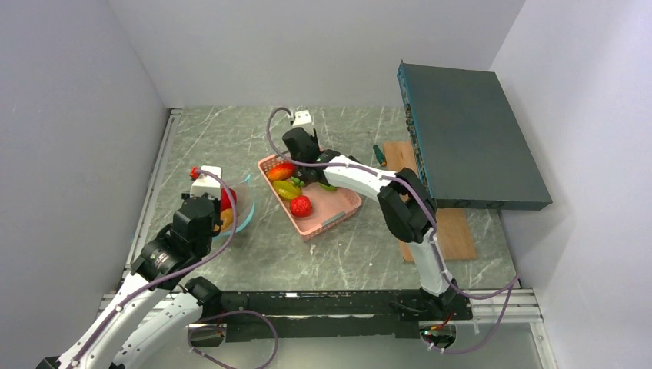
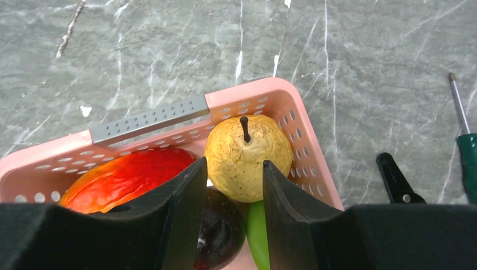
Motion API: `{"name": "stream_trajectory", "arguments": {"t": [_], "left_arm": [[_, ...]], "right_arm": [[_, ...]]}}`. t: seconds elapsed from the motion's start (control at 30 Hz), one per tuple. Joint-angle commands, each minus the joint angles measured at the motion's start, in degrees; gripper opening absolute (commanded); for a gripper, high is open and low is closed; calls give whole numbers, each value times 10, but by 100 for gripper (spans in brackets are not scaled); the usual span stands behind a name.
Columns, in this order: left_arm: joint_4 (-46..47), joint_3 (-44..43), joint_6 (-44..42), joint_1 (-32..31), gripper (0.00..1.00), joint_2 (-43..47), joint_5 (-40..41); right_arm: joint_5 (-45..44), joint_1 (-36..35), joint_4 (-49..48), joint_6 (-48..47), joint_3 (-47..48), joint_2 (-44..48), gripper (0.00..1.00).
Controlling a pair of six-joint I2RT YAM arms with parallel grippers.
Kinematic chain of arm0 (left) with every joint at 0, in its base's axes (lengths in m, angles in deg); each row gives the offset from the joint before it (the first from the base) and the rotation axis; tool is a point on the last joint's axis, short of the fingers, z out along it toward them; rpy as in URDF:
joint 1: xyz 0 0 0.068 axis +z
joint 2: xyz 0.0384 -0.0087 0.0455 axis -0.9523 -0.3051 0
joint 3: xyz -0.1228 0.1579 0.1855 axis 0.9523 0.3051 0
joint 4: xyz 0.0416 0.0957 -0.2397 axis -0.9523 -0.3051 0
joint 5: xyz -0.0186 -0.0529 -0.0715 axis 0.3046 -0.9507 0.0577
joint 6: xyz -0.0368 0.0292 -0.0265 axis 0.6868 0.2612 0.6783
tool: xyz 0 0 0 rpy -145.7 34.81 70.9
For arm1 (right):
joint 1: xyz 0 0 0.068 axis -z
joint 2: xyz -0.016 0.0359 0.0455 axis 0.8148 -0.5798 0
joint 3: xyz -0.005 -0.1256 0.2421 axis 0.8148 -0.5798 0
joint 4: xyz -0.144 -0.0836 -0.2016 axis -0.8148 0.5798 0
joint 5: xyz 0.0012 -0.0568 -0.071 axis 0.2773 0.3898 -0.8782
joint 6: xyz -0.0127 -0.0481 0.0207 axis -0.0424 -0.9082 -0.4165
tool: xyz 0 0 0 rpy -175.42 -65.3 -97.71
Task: Place the food in the zip-top bag and seal the zipper
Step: Pick up the fake fruit from the bin.
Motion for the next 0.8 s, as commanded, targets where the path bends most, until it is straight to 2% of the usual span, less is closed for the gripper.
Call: {"name": "stream_trajectory", "arguments": {"t": [0.0,0.2,0.33,0.6,0.77], "left_arm": [[22,4,-3,0,0,7,0],[22,5,-4,0,0,7,0],[23,5,-5,0,0,6,0],[22,6,-3,0,0,8,1],[22,5,-3,-1,0,7,0]], "right_arm": [[-42,4,-6,-43,36,-17,43],[-56,5,-26,-83,64,-47,42],[-57,6,-10,-101,103,-76,35],[-33,21,-9,-77,106,-88,31],[-26,22,-7,-83,109,-84,13]]}}
